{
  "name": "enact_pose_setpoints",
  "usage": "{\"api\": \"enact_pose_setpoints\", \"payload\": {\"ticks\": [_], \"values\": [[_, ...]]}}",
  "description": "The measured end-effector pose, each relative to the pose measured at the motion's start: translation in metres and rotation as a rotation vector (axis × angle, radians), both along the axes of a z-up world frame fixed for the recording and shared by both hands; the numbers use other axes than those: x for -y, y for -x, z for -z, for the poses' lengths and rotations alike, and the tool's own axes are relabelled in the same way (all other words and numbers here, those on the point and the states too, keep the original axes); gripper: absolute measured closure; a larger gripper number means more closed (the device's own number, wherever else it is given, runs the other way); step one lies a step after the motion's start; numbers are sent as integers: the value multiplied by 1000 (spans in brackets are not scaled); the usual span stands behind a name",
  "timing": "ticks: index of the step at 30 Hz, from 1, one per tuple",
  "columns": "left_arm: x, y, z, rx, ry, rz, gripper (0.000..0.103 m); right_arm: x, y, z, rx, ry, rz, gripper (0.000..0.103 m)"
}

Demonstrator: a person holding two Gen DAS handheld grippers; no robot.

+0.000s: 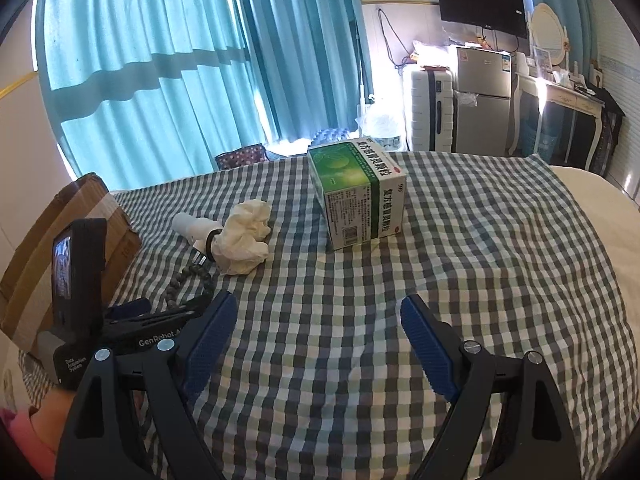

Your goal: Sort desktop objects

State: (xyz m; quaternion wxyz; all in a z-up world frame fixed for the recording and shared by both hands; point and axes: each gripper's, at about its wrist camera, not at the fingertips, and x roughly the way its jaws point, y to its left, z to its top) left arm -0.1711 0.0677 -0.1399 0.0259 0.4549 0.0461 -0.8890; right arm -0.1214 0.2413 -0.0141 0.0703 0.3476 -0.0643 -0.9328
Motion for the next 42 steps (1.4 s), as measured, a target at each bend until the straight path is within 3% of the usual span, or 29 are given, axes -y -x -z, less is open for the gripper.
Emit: {"api": "enact_pose_setpoints", "payload": {"ticks": [3,4,5,6,7,8,11,16,19,22,24,27,31,36,42], "values": [[1,3,1,-38,20,6,5,13,15,10,8,-9,-33,19],[5,3,0,-45,22,-1,18,18,19,14,10,-14,-42,19],[10,4,-2,-52,21,-16,40,23,23,16,15,-17,-49,19],[16,4,-3,-54,20,-37,52,28,28,18,18,-14,-57,19],[23,4,-4,-52,19,-62,74,34,31,20,17,-8,-62,19],[32,5,-5,-48,9,-87,81,39,33,20,13,-1,-68,19],[54,1,-8,-40,-34,-147,81,57,42,21,-3,-8,-94,19],[63,-5,-10,-37,-28,-165,81,86,70,25,-29,-99,-124,19],[67,-8,-10,-32,-42,-165,81,96,94,38,18,-167,-108,21],[73,-6,-9,-27,-57,-164,81,94,112,50,113,-132,-93,40],[73,-7,-9,-27,-52,-163,81,94,116,56,147,-114,-100,63],[70,-6,-10,-29,-44,-157,81,95,107,55,151,-132,-122,87],[71,-7,-16,-23,-49,-151,81,84,77,41,127,-190,-89,92],[71,-22,-30,-35,-63,-136,85,72,35,10,65,-413,-29,92],[66,-56,-69,-100,-68,-55,89,59,-7,-31,42,-385,7,92]]}}
